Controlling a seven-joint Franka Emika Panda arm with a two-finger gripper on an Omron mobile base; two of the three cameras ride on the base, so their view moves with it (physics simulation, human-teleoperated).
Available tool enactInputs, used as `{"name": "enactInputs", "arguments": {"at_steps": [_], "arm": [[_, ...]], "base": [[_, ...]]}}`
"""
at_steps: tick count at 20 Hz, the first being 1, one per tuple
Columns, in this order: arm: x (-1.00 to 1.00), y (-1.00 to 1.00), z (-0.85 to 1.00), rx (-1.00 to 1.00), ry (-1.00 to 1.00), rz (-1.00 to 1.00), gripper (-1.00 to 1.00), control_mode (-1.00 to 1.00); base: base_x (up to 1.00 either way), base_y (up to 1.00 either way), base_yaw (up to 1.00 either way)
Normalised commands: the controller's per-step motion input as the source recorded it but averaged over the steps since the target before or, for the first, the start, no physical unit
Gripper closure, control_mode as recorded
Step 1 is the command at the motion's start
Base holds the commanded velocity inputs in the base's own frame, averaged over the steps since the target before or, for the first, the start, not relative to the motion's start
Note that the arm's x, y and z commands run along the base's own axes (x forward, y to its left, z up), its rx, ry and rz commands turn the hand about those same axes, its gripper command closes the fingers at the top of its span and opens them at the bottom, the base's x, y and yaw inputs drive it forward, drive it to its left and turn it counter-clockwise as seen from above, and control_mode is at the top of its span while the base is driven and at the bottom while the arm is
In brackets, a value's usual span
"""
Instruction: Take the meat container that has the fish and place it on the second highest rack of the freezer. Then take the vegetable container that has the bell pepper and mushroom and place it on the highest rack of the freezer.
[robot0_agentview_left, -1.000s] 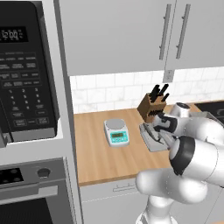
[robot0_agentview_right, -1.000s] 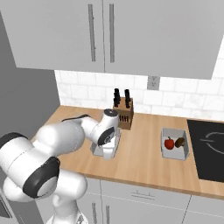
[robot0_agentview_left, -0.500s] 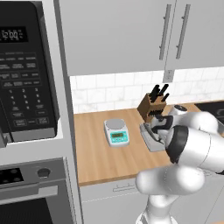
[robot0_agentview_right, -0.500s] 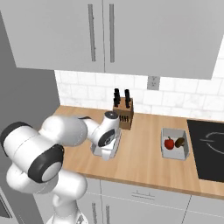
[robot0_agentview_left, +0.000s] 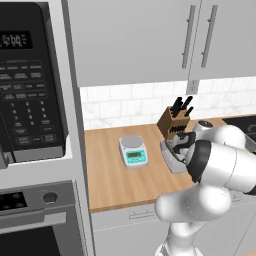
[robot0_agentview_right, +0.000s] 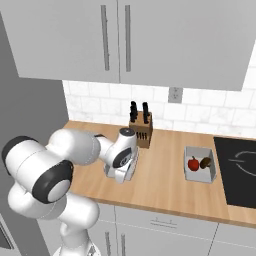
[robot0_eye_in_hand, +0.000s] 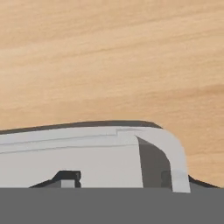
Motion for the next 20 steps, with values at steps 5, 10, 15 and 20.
{"name": "enactInputs", "arguments": {"at_steps": [5, 10, 15, 20], "arm": [[-0.25, 0.00, -0.14, -0.03, 0.00, -0.02, 1.00, -1.00], [-0.43, 0.06, 0.03, -0.02, 0.00, 0.00, 1.00, -1.00], [-0.18, 0.13, 0.73, 0.00, 0.00, 0.01, 1.00, -1.00], [-0.04, 0.33, 1.00, 0.00, 0.00, 0.11, 1.00, -1.00]], "base": [[0.00, 0.00, 0.00], [0.00, 0.00, 0.00], [0.00, 0.00, 0.00], [0.00, 0.00, 0.00]]}}
